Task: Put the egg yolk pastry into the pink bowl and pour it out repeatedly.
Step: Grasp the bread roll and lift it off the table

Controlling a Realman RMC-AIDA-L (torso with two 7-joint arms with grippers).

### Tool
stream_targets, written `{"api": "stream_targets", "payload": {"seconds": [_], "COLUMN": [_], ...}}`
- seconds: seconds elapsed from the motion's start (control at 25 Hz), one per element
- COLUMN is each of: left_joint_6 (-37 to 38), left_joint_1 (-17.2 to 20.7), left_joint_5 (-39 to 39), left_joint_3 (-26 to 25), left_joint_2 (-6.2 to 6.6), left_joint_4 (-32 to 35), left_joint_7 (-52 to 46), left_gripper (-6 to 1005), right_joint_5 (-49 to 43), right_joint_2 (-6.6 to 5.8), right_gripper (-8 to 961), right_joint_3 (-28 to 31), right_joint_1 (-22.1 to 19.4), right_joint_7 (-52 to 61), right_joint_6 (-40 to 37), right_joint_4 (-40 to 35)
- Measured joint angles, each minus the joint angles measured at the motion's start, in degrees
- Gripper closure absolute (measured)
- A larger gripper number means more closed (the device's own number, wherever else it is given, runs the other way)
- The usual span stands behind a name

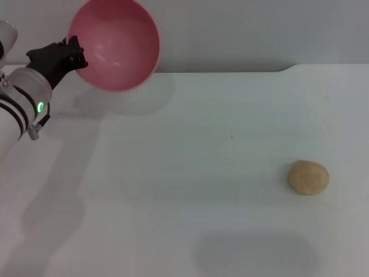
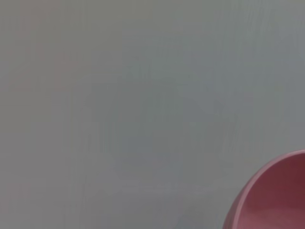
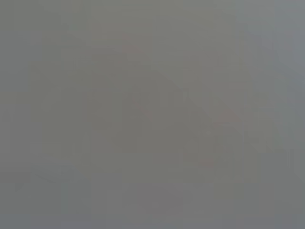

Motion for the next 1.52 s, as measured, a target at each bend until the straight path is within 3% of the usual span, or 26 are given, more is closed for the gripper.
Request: {"api": "stream_targets", "payload": {"seconds": [0.2, 0.32, 0.48, 0.68, 0.92, 1.16, 1.52], "left_joint_6": [-0.01, -0.2, -0.99, -1.01, -1.5, -1.62, -1.84], "left_joint_1": [-0.34, -0.37, -0.46, -0.55, -0.63, -0.64, -1.49], "left_joint_5": [-0.02, -0.03, -0.04, -0.04, -0.27, -0.15, -0.03], "left_joint_3": [0.0, 0.01, 0.0, 0.15, 0.78, 1.21, 2.07], "left_joint_2": [0.0, 0.0, -0.05, -0.19, -0.18, -0.18, -0.17], "left_joint_4": [-0.15, -0.22, -0.54, -1.01, -1.59, -1.53, -1.04], "left_joint_7": [0.05, 0.21, 0.37, 0.4, 0.4, 0.4, 0.43], "left_gripper": [1000, 999, 999, 1000, 999, 1000, 999], "right_joint_5": [-4.36, -19.3, -35.35, -39.78, -40.33, -42.86, -44.68], "right_joint_2": [0.08, 0.09, -0.01, -0.14, -0.17, -0.23, 0.18], "right_gripper": [733, 737, 740, 741, 741, 740, 731], "right_joint_3": [10.1, 18.81, 25.1, 33.99, 42.65, 44.48, 38.7], "right_joint_1": [-1.56, 2.15, 8.14, 14.08, 21.88, 25.98, 23.9], "right_joint_7": [13.71, 33.55, 49.86, 57.84, 59.12, 58.24, 54.48], "right_joint_6": [22.02, 39.02, 53.33, 70.19, 88.91, 99.24, 99.28], "right_joint_4": [2.16, 3.97, 4.43, 4.96, 5.09, 4.9, 4.04]}}
